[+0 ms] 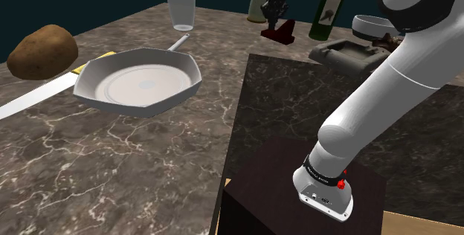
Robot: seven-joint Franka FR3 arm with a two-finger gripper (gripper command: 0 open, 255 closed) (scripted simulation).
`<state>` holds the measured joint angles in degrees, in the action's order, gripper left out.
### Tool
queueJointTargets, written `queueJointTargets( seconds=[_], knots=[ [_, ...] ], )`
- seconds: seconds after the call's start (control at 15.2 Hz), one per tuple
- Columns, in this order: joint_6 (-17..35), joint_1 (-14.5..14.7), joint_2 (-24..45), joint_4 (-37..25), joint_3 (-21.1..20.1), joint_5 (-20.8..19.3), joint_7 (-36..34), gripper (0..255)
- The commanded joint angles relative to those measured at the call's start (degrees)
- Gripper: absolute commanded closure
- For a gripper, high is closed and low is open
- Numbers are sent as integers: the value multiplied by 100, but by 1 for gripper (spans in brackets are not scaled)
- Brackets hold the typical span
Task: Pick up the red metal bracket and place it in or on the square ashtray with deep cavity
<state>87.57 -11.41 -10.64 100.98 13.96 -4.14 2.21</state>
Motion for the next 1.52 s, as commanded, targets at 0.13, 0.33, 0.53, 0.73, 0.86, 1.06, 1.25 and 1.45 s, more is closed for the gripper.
queueJointTargets(
  seconds=[0.13, 0.33, 0.53, 0.73, 0.86, 1.06, 1.25, 1.45],
  knots=[
    [0, 0, 0, 0, 0, 0, 0, 255],
    [0, 0, 0, 0, 0, 0, 0, 0],
    [-155, 89, -494, 91, 155, -139, 1656, 0],
    [-9, 103, -573, 299, 180, -162, 1747, 0],
    [147, 98, -620, 501, 183, -174, 1736, 0],
    [423, 87, -689, 845, 190, -195, 1719, 0],
    [423, 87, -689, 845, 191, -195, 1719, 0],
    [423, 87, -689, 845, 191, -195, 1719, 0]
  ],
)
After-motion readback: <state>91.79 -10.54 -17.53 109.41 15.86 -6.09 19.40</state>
